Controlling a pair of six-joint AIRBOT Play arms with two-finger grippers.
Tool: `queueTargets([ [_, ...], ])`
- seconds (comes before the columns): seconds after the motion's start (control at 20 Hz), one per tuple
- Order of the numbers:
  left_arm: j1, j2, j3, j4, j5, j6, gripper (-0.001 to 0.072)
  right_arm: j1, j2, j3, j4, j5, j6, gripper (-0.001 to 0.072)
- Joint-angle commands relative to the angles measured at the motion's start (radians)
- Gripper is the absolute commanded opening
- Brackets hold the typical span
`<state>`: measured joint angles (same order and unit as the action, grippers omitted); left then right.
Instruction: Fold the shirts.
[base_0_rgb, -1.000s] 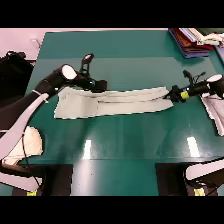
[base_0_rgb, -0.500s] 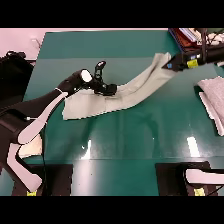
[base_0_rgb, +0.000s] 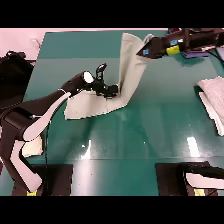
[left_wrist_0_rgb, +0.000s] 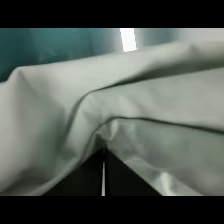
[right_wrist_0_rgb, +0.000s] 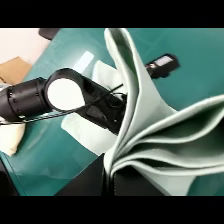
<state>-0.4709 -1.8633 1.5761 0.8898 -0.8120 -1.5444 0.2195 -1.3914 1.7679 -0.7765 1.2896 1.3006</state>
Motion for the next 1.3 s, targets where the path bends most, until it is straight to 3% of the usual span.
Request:
queueTargets([
  [0.0,0.054,0.005,0.083,0.008,-0.133,0.0,0.0027,0.101,-0.025,0.008,0.037,-0.082,0.017,0.0013],
  [0.2,0.244,0.146,0.194,0.155,-0.26,0.0,0.0027,0.235,-0.11,0.009,0.158,-0.231,0.005,0.0013],
  [0.4,0.471,0.369,0.252,0.279,-0.298,0.0,0.0027,0.446,-0.246,0.009,0.162,-0.544,-0.02,0.0026],
  [0.5,0.558,0.458,0.252,0.286,-0.288,0.001,0.0027,0.539,-0.325,0.01,0.236,-0.689,-0.091,0.0366],
  [0.55,0.594,0.491,0.252,0.286,-0.29,0.001,0.0027,0.562,-0.353,0.022,0.244,-0.702,-0.092,0.0376],
  [0.75,0.632,0.524,0.252,0.282,-0.34,0.009,0.0027,0.51,-0.328,0.016,0.083,-0.636,-0.093,0.0375],
  [1.0,0.539,0.506,0.234,0.282,-0.354,0.036,0.0028,0.216,-0.158,-0.267,-0.034,-0.408,-0.015,0.0375],
  [1.05,0.511,0.505,0.224,0.282,-0.339,0.044,0.0028,0.151,-0.137,-0.327,-0.056,-0.347,-0.011,0.0398],
  [1.15,0.457,0.493,0.22,0.282,-0.323,0.061,0.0027,0.03,-0.132,-0.422,-0.044,-0.259,0.035,0.0644],
  [1.25,0.407,0.479,0.22,0.282,-0.322,0.061,0.0028,-0.047,-0.156,-0.498,0.03,-0.235,0.038,0.0643],
])
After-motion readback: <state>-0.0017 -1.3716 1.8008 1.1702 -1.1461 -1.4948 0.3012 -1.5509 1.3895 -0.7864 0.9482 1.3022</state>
